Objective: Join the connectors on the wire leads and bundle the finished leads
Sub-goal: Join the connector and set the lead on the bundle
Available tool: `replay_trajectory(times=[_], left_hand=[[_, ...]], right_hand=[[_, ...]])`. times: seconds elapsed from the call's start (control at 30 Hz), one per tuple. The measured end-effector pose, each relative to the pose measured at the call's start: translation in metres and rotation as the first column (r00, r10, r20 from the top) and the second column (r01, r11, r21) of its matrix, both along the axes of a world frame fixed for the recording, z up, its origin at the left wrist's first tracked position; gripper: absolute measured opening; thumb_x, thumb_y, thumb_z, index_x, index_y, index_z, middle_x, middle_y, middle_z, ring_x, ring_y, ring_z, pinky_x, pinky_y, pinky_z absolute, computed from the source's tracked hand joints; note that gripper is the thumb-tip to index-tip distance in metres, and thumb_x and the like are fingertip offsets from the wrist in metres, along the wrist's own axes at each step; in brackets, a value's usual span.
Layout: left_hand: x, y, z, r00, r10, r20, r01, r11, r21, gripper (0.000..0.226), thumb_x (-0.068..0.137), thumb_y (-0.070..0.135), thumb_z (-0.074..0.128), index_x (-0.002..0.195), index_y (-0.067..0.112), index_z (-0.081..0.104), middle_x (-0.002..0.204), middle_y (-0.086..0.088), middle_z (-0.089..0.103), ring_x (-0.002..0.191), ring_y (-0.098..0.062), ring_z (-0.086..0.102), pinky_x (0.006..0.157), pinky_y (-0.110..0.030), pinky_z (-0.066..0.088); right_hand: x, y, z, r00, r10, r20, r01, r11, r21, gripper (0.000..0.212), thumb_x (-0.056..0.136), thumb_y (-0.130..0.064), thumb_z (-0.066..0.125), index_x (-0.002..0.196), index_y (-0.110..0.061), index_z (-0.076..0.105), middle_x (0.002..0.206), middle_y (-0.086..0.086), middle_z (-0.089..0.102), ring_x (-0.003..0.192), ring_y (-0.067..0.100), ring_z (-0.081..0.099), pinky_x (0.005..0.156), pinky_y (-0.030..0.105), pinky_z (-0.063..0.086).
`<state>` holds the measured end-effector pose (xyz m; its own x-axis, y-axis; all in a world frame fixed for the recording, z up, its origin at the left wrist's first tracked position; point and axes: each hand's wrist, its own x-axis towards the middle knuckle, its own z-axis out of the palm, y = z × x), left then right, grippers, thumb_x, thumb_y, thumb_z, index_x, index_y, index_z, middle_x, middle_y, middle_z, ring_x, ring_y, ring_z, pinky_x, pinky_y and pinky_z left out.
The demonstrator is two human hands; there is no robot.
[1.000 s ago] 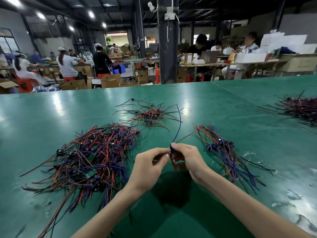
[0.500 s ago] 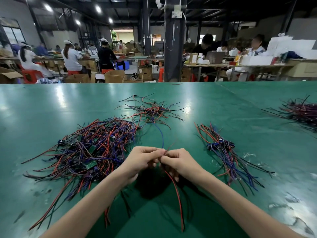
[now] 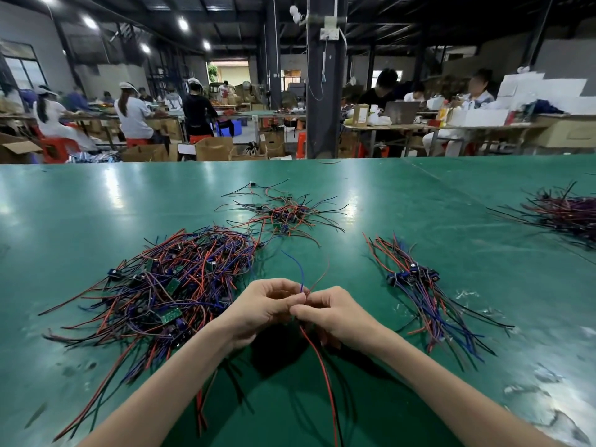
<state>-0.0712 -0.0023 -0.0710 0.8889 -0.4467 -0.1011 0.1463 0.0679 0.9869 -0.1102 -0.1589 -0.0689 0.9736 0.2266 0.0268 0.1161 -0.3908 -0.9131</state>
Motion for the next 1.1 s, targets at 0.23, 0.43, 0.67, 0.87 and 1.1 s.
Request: replay_trajectory(times=[0.23,0.43,0.67,0.87,1.1], left_hand=[[0.007,-0.006,-0.001,0.997,0.019,0.074,-0.025,0.997,0.070,0.008,0.089,0.002,0.058,0.094,0.000,0.065,0.076,-0.007,0.063,0.067,-0.013,0.056,0.062,-0.020,0.051],[0.022,-0.026,0.005,0.989,0.131,-0.067,-0.136,0.988,-0.078,0.008,0.089,0.002,0.059,0.082,0.004,0.063,0.063,-0.002,0.057,0.052,-0.006,0.052,0.056,-0.014,0.047],[0.019,-0.036,0.001,0.982,0.179,-0.063,-0.187,0.968,-0.164,0.008,0.087,0.004,0.061,0.080,0.003,0.065,0.059,0.002,0.061,0.045,-0.003,0.049,0.049,-0.012,0.042],[0.009,-0.031,-0.002,0.990,0.117,-0.082,-0.132,0.968,-0.212,0.013,0.089,0.004,0.057,0.095,-0.002,0.068,0.071,-0.006,0.068,0.063,-0.014,0.065,0.067,-0.025,0.056],[0.007,-0.029,0.002,0.983,0.154,-0.105,-0.174,0.960,-0.220,0.012,0.088,-0.006,0.055,0.091,-0.005,0.067,0.075,-0.007,0.070,0.065,-0.011,0.067,0.063,-0.018,0.055]], right_hand=[[0.008,-0.001,-0.006,0.998,-0.050,-0.045,0.052,0.998,0.034,0.025,0.089,-0.025,0.062,0.067,-0.013,0.061,0.048,0.001,0.054,0.031,0.011,0.042,0.031,0.017,0.029],[0.017,-0.009,-0.003,0.966,-0.151,-0.208,0.212,0.926,0.314,0.019,0.092,-0.011,0.056,0.078,-0.001,0.063,0.051,0.011,0.055,0.026,0.013,0.035,0.026,0.015,0.022],[0.017,-0.015,0.002,0.962,-0.136,-0.235,0.214,0.913,0.348,0.013,0.092,-0.012,0.053,0.082,-0.005,0.057,0.060,0.009,0.066,0.029,0.011,0.038,0.026,0.014,0.021],[0.019,-0.015,-0.005,0.963,-0.187,-0.195,0.231,0.943,0.238,0.018,0.088,-0.022,0.064,0.074,-0.012,0.059,0.055,0.012,0.050,0.028,0.009,0.036,0.029,0.014,0.015],[0.018,-0.016,-0.004,0.969,-0.171,-0.178,0.212,0.947,0.243,0.020,0.087,-0.019,0.067,0.069,-0.010,0.063,0.071,0.019,0.051,0.029,0.008,0.030,0.029,0.014,0.014]])
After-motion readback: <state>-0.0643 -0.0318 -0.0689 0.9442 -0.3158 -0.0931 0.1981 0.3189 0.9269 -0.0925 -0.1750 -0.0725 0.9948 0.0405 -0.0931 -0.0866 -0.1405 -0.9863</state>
